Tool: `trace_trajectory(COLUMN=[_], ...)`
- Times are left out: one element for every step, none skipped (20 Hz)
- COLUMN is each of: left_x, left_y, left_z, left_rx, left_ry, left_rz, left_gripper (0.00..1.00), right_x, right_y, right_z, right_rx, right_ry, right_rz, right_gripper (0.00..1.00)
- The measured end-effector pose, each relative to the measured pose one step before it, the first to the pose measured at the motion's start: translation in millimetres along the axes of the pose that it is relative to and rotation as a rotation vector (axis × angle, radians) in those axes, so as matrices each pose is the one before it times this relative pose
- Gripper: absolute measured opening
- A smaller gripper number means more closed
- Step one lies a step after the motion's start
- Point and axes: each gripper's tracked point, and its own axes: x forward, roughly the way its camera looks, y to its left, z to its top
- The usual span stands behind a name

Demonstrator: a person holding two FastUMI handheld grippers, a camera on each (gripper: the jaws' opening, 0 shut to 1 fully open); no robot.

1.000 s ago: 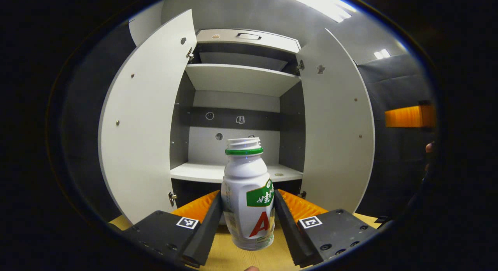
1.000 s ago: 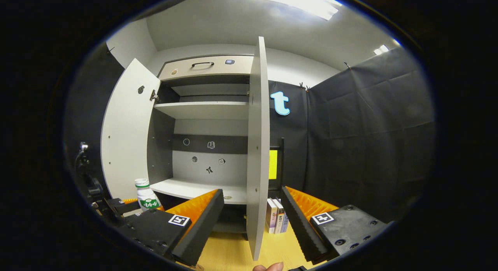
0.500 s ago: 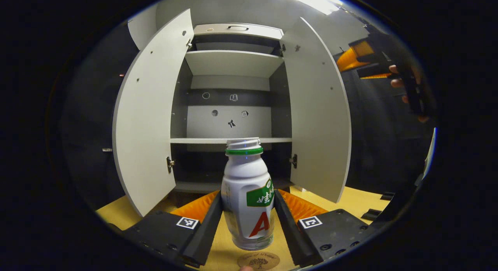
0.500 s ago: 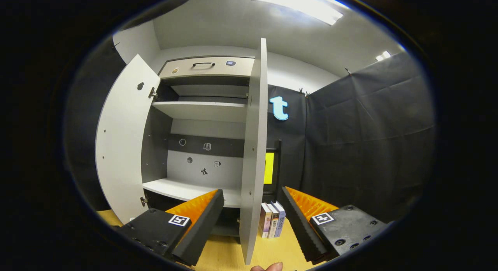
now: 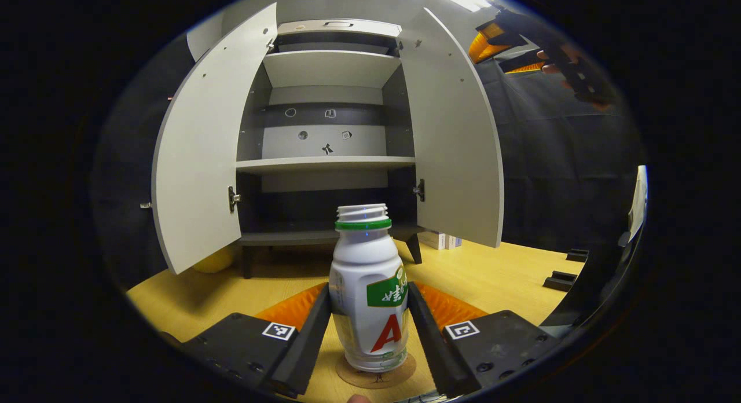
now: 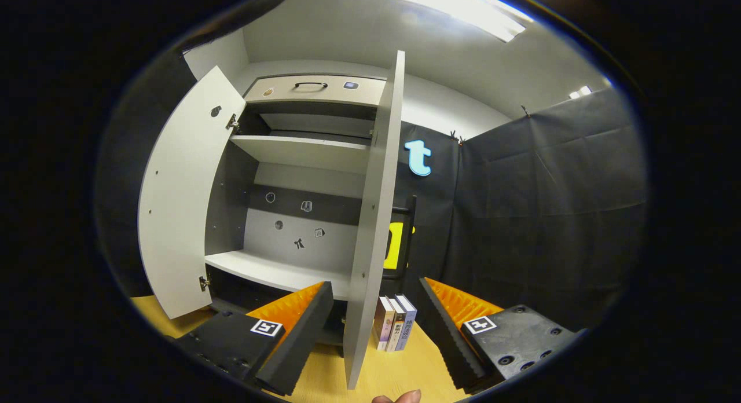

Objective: Grasp the bottle in the cabinet with the left hand and place it on the coaster, then close the right door with the right hand and the left door with the left hand.

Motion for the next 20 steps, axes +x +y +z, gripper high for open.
trace_trajectory(left_x=[0.01, 0.22, -0.35, 0.49, -0.02, -0.14, -0.23, -0.24, 0.66, -0.31, -0.1, -2.08, -2.24, -2.66, -3.15, -5.32, -6.6, -8.81, -10.7, -11.43], left_y=[0.79, 2.01, 0.97, 0.34, -0.64, -0.21, -1.28, -0.67, 0.06, -0.78, -2.0, -0.81, 0.08, 0.68, 0.5, 0.34, 2.16, 2.19, 3.1, 2.52], left_z=[-5.25, -2.86, -3.32, -0.62, -1.14, 0.5, -0.39, 0.32, -2.11, -3.4, -3.94, -2.23, -1.64, -1.75, -2.46, -1.71, -1.49, 2.12, 4.22, 9.72], left_rx=[0.00285, 0.00651, 0.00467, -0.0036, -0.0084, -0.00466, -0.00085, 0.00737, 0.00377, -0.00535, -0.00976, -0.00958, -0.00526, -0.00248, -0.00076, 0.00404, 0.0089, 0.00787, -0.00201, -0.0131], left_ry=[0.00258, 0.0013, 0.00136, -0.00238, -0.00286, -0.00281, -0.0022, -0.00028, 0.00731, 0.01959, 0.01889, 0.01526, 0.01153, 0.01439, 0.01503, 0.01682, 0.01888, 0.01972, 0.01344, 0.00582], left_rz=[0.00378, 0.00189, -0.00012, -0.00634, -0.00702, -0.00557, -0.00774, -0.00258, -0.00125, -0.00539, -0.0057, -0.00329, 0.00356, 0.00465, 0.0042, 0.00696, 0.00809, 0.00655, 0.00251, -0.00107], left_gripper=[0.79, 0.79, 0.79, 0.79, 0.8, 0.8, 0.8, 0.81, 0.82, 0.83, 0.84, 0.85, 0.87, 0.92, 0.95, 0.96, 0.95, 0.96, 0.96, 0.96], right_x=[-0.68, 1.19, -0.01, 0.72, 0.18, 0.75, 0.6, 0.03, 0.6, -0.4, 0.71, 0.24, -0.63, -0.41, -0.33, 1.05, 0.03, -0.17, 0.0, 0.9], right_y=[0.49, 0.73, 0.83, 0.78, 0.94, 1.53, -0.33, -0.06, 0.24, 0.37, 0.54, -1.01, -0.41, -0.94, -1.5, -0.69, -1.16, 2.58, 2.81, 2.3], right_z=[-0.28, -0.38, -1.09, -1.09, -1.48, -0.14, 0.35, 1.35, 1.09, 0.91, 0.99, 0.49, 0.84, 0.91, 0.32, -0.57, -1.65, -4.15, -5.63, -4.35], right_rx=[-0.00694, -0.00591, -0.00496, -0.00265, -0.00056, -0.0011, -0.00239, -0.00206, -0.00096, 0.00024, 0.00003, 0.00082, 0.00196, 0.00157, 0.00217, 0.002, -0.00032, 0.00215, 0.00892, 0.01758], right_ry=[-0.00106, -0.00099, 0.00165, 0.00368, 0.00602, 0.00357, -0.00139, -0.00158, -0.00127, -0.00054, -0.00017, 0.00051, -0.00018, 0.00055, 0.00169, 0.0046, 0.00887, 0.01774, 0.02476, 0.026], right_rz=[0.00257, 0.00073, 0.00007, 0.00079, 0.00001, 0.00156, -0.00363, -0.00153, -0.00191, 0.0013, -0.00055, -0.00123, -0.00158, -0.00291, -0.00394, -0.00453, -0.00368, 0.00897, 0.01172, 0.01261], right_gripper=[0.97, 0.97, 0.97, 0.97, 0.97, 0.97, 0.97, 0.98, 0.97, 0.97, 0.97, 0.97, 0.97, 0.97, 0.97, 0.97, 0.97, 0.97, 0.97, 0.98])
